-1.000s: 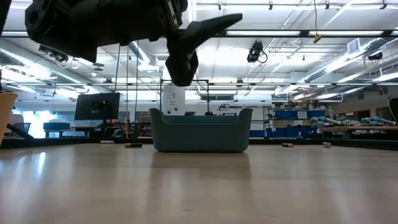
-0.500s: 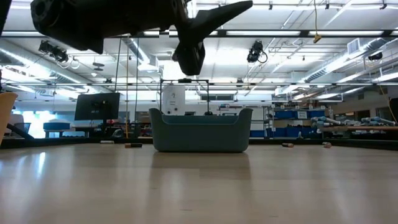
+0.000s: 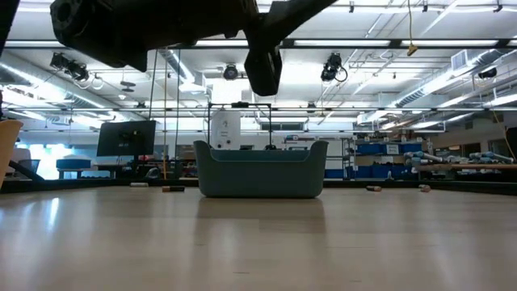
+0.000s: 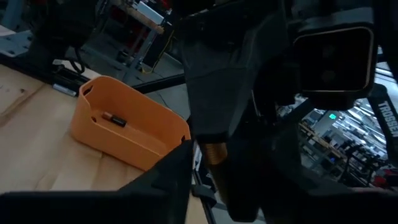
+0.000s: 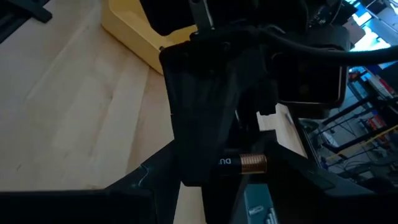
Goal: Sort batteries
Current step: Put the black battery into the yellow bin
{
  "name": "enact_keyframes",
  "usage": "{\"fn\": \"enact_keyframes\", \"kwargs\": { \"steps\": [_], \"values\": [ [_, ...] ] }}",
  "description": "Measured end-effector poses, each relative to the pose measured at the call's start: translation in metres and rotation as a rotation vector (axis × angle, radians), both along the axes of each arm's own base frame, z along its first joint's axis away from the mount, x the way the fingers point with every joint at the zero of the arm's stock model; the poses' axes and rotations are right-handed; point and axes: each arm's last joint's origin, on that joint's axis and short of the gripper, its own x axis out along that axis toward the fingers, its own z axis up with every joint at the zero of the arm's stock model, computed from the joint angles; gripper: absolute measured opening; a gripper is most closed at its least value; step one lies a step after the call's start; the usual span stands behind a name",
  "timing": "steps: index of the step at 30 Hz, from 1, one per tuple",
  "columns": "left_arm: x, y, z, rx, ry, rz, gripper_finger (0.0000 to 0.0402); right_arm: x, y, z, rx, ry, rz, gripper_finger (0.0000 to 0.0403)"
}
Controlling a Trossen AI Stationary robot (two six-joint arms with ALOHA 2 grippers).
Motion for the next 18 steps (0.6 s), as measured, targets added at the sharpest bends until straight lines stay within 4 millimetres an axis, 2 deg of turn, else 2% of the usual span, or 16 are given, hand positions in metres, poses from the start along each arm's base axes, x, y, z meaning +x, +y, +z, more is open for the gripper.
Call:
{"fn": "enact_keyframes", "kwargs": {
  "steps": [8, 15, 18],
  "values": [
    [0.0000, 0.0002, 0.0010, 0.004, -0.016, -0.007, 0.0045, -0.0006, -0.0001, -0.0004, -0.038, 0.013, 0.008, 0.0202],
    [0.0000, 0.0009, 0.0013, 0.027, -0.031, -0.024, 0.0045, -0.0005, 0.0003, -0.0001, -0.022, 0.005, 0.004, 0.0206],
    [0.0002, 0.0017, 0.0006, 0.085, -0.048, -0.034, 0.0038, 0.0004, 0.0007, 0.0009, 0.062, -0.028, -0.021, 0.0246]
  ]
}}
